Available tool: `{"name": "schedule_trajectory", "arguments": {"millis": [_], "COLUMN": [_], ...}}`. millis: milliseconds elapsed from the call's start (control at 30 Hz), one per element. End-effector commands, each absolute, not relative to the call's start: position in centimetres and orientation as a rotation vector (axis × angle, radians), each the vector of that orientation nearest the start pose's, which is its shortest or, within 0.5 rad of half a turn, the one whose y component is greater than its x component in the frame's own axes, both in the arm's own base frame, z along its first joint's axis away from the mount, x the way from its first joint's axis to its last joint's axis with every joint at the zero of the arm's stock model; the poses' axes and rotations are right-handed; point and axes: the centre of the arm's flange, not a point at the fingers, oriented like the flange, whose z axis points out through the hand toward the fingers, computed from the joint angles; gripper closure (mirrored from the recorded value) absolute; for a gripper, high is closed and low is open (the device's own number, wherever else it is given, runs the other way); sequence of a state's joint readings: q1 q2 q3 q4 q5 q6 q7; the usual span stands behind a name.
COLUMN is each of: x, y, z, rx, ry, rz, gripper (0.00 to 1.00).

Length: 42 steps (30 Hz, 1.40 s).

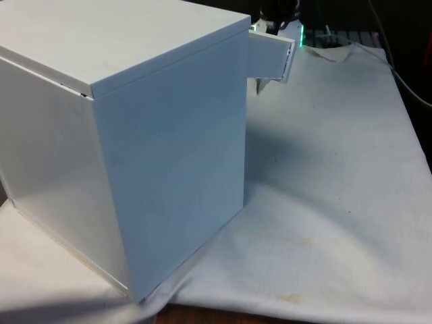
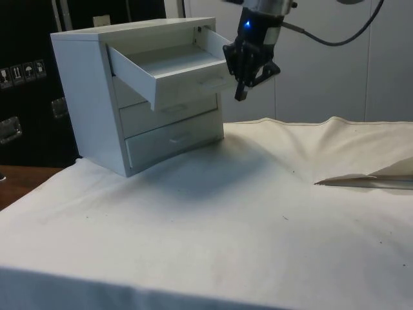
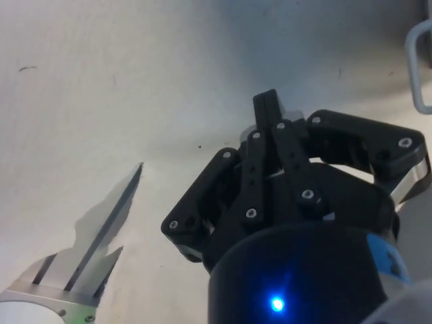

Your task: Open the drawer, then close it.

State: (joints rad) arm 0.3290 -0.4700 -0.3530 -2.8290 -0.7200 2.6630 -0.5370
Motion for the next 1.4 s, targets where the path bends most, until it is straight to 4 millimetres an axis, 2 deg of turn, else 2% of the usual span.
{"name": "schedule_trajectory", "arguments": {"millis": [0, 767, 1367], "x": [37.4, 40.0, 41.1], "y": [1.9, 0.5, -0.1], "z": [35.1, 35.7, 36.3], "rx": [-2.934, -2.976, -3.015], "ry": [-1.838, -1.868, -1.912], "rz": [-0.403, -0.317, -0.266], "gripper": [1.0, 1.0, 1.0]}}
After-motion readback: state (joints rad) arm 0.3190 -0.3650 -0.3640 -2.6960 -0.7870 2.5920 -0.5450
